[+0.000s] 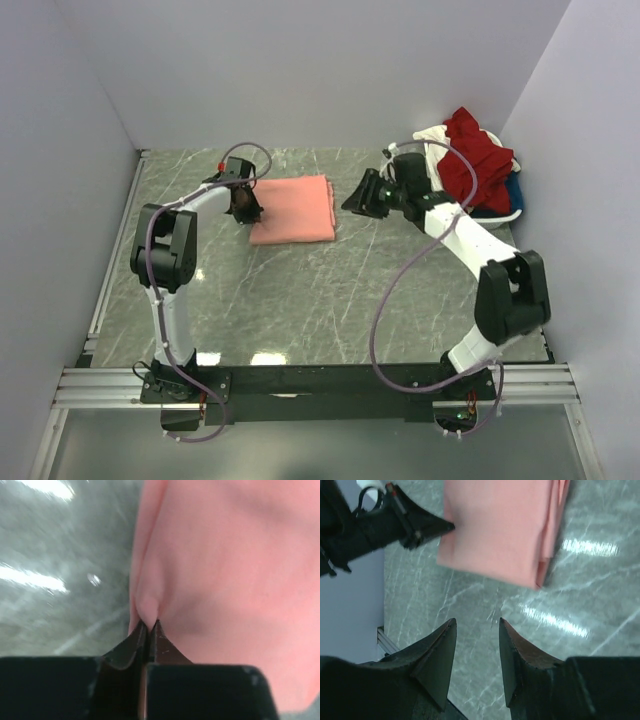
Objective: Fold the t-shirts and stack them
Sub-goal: Neatly place the folded tshirt to the corner
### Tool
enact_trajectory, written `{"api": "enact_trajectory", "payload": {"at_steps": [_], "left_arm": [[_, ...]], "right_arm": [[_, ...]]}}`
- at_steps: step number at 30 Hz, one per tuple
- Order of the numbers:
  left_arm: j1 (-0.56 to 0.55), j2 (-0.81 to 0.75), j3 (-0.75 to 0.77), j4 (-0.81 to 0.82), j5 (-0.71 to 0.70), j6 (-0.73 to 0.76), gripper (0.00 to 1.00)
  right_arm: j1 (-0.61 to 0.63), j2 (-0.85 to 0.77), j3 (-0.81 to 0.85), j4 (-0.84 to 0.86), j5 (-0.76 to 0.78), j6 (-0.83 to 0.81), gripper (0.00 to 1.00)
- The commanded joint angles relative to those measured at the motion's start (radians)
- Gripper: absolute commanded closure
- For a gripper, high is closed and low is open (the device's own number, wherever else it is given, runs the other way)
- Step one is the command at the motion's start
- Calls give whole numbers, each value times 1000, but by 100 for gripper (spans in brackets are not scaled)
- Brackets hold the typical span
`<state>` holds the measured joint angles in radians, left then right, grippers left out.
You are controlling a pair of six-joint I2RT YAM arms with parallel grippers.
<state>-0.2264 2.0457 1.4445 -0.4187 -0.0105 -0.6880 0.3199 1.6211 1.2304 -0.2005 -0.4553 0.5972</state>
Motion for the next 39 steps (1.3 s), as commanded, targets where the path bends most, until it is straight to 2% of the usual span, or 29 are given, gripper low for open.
{"api": "enact_trajectory", "payload": {"at_steps": [1,5,6,9,13,20,26,31,39], "left_arm": [[13,45,94,-100,-219,56,99],[47,96,224,-158,-400,123,99],[62,129,255,-178,-498,154,99],[114,191,346,-216,-583,192,99],[179,247,433,-151,-684,272,100],[304,366,563,-109,-704,304,100],[389,433,685,-114,-657,278,100],[415,468,763,-118,-637,278,100],[444,441,731,-97,-615,263,99]], "right_arm": [[-5,-177,-89,67,24,12,53],[1,-312,-238,78,27,9,54],[-2,-337,-259,73,30,7,54],[2,-423,-327,47,41,-8,54],[2,-524,-387,1,56,-43,54],[4,-590,-433,-33,37,-73,54],[2,-563,-424,-48,43,-100,54],[4,-532,-430,-27,23,-97,54],[4,-506,-434,-19,46,-102,54]]}}
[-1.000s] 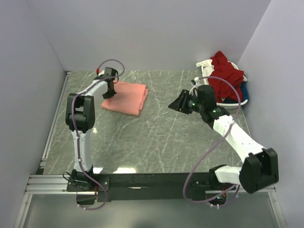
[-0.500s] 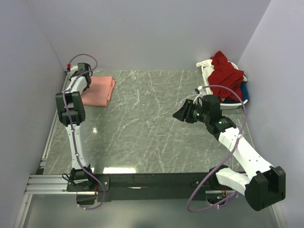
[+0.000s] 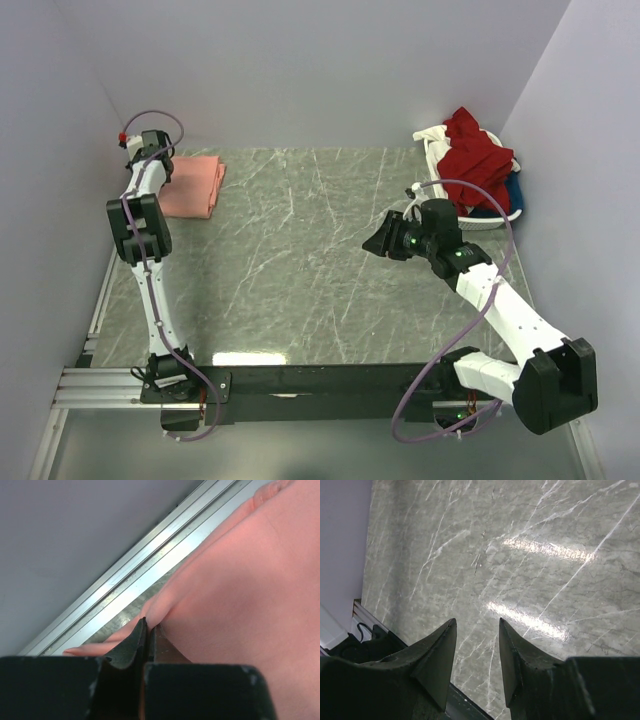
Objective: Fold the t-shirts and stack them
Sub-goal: Neatly place the folded tshirt to the corner, then reset both grippers
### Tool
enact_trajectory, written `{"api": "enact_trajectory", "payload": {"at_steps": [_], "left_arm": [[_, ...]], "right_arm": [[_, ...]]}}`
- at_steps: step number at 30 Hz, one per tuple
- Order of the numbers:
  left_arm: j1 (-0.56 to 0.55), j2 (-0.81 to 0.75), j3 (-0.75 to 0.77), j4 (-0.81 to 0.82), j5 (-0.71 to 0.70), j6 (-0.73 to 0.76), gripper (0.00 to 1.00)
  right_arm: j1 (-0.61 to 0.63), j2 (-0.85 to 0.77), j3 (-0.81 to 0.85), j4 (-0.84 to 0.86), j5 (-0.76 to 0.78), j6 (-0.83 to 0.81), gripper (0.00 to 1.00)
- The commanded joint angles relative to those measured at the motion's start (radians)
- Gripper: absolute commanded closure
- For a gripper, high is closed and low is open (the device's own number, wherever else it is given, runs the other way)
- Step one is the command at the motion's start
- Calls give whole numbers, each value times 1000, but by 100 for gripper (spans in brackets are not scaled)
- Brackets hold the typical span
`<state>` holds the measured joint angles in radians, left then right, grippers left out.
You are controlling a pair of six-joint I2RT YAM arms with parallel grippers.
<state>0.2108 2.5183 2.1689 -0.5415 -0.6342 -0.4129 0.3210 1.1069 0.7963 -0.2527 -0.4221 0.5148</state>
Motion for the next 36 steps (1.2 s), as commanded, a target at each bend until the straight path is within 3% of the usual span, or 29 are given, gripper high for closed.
{"api": "enact_trajectory", "payload": {"at_steps": [1,5,11,15,18,22,27,36], "left_arm": [[9,-41,-23,32,8,-13,99],[27,-75,-41,37,33,-20,89],[29,-153,-61,49,106,-7,62],[27,-234,-89,48,120,-18,45],[22,-312,-135,44,143,-38,34],[-2,-471,-263,58,206,-101,30],[-103,-645,-499,95,257,-142,29],[-490,-1013,-962,211,318,-247,27]], "right_arm": [[3,8,3,32,14,-19,53],[3,5,11,27,20,-22,54],[3,-8,20,12,37,-32,52],[1,-18,26,9,34,-27,45],[1,-36,27,3,42,-25,32],[1,-56,30,1,37,-19,19],[-2,-85,32,-5,39,5,16],[-7,-150,41,-85,167,13,13]]}}
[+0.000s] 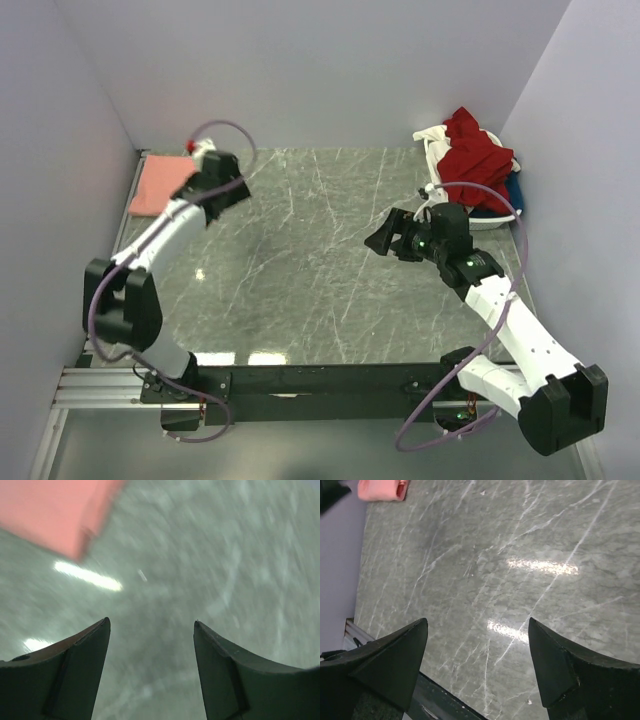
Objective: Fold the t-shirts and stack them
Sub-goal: Reset both grippers
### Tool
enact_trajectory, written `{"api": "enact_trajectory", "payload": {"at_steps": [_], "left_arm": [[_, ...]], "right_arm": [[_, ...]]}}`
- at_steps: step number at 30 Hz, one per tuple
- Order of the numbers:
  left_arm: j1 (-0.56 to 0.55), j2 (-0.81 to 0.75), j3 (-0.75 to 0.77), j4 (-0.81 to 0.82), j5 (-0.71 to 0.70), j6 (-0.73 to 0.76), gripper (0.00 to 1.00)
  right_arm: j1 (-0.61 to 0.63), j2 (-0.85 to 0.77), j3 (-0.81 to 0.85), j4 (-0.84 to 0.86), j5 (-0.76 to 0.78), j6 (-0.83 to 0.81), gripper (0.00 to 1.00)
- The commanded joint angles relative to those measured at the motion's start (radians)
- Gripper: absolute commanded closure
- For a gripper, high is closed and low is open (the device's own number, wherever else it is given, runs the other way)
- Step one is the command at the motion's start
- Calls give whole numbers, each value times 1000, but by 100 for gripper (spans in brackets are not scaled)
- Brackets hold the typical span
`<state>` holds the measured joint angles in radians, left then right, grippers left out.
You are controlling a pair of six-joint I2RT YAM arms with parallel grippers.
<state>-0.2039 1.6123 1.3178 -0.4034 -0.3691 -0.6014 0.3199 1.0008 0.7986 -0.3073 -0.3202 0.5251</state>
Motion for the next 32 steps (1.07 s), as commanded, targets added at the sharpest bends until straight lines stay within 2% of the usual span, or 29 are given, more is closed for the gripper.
{"api": "enact_trajectory", "payload": {"at_steps": [1,3,6,13,24,32], "left_arm": [[-147,-155,-144,80,53,-70,27],[-225,-192,-228,84,41,-87,27],[-400,-273,-317,83,10,-127,26],[-567,-399,-479,158,36,-196,25],[-600,-483,-555,247,91,-187,23],[-600,-546,-523,195,94,-178,22]], "right_arm": [[-5,-51,37,-36,73,3,12],[-7,-82,21,-41,87,4,11],[-7,-117,-13,-23,124,29,11],[-8,-133,-56,5,167,46,11],[-8,-188,-85,19,274,12,9],[-8,-232,-99,39,290,33,9]]}}
